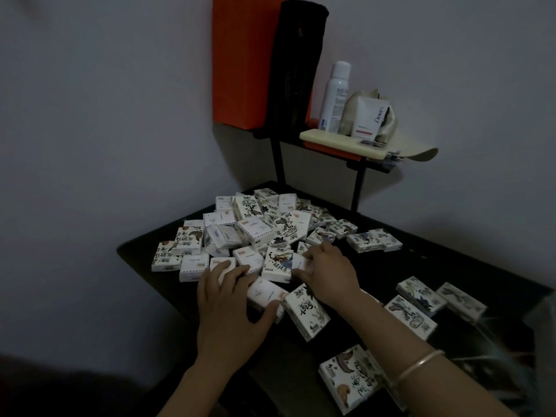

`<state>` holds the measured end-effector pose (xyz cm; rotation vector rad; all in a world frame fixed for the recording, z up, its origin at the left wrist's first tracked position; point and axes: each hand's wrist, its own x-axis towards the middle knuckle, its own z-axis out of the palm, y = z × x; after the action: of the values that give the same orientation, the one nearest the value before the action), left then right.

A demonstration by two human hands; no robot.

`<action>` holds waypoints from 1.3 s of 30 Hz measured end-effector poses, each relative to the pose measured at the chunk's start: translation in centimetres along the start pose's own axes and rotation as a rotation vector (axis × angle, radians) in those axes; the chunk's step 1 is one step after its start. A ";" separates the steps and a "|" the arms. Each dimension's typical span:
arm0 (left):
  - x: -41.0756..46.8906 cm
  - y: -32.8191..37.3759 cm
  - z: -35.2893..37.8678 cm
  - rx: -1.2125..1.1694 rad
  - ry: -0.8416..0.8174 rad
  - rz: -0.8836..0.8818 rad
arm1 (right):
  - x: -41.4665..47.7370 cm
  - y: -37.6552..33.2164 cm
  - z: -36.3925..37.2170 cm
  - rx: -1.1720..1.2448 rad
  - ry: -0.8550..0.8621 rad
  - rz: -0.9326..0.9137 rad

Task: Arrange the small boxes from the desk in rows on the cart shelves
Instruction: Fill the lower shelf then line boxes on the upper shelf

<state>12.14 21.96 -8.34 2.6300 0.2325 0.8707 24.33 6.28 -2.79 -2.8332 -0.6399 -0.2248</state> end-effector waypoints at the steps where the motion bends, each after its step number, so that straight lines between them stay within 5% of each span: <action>1: -0.1 0.0 -0.1 -0.032 0.022 0.015 | -0.2 0.1 0.1 0.046 0.032 0.016; 9: -0.2 0.7 -1.1 -0.194 0.054 -0.027 | -2.0 0.8 -1.7 0.581 0.160 0.167; 15: 0.5 0.9 -2.3 -0.517 -0.074 -0.015 | -4.8 1.7 -6.2 0.804 0.155 0.004; 28: 3.3 8.9 -8.3 -0.973 -0.285 -0.243 | -11.8 2.9 -15.2 0.896 0.177 -0.086; 39: 3.6 25.6 -15.9 -1.230 -0.467 0.211 | -23.5 5.9 -32.3 0.688 0.680 -0.228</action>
<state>6.46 3.83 15.35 1.5926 -0.5460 0.2383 2.77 -16.56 22.55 -1.8603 -0.6960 -0.7875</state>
